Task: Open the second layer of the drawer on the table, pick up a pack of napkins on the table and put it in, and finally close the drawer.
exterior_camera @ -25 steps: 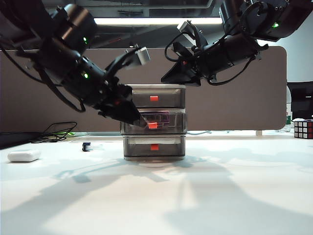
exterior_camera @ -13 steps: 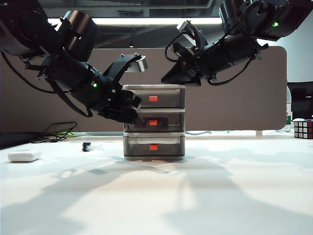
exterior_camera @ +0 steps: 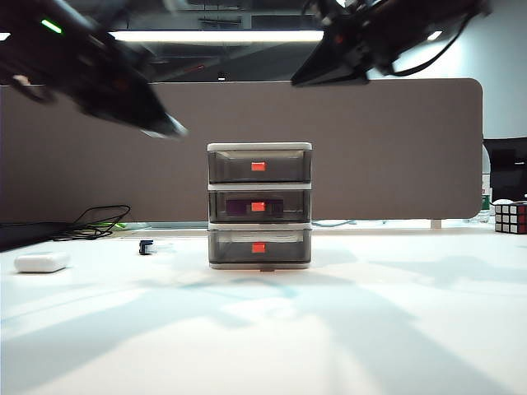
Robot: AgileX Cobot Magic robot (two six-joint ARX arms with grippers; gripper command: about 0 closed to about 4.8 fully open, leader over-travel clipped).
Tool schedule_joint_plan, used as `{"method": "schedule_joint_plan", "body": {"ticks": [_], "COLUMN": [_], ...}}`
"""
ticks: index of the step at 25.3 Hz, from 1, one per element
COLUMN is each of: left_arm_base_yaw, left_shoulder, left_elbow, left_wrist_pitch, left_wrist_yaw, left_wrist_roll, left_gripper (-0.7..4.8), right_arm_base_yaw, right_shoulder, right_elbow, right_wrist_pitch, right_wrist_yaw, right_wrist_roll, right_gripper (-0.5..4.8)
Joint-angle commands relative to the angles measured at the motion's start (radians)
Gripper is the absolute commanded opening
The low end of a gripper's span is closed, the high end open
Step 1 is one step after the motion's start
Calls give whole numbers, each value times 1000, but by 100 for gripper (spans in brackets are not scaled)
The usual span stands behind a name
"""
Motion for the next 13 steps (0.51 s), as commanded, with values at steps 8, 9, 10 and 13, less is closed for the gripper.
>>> {"method": "schedule_joint_plan", "body": {"ticks": [8,9,10,13], "left_arm_base_yaw": [-21,-21,-21,-19], "left_shoulder": [-846,-921,-1045,-1155], "left_elbow": [-495,-527,-576,-618], "left_wrist_pitch": [1,-2,-11,-70], "left_wrist_yaw": [-216,-216,-231,-233], "left_wrist_roll": [-254,-255,-254,-272], "left_gripper": [-4,-4,-4,-4], "right_arm_base_yaw": [2,3,3,13], "right_shoulder": [-648,-702,-789,-950], "right_elbow": [-567,-609,-671,-789], "right_wrist_pitch": [-3,-3,-4,-2], "right_wrist_yaw": [205,229,270,317], "right_wrist_roll": [56,74,91,124], "right_gripper": [-4,-4,-4,-4]}}
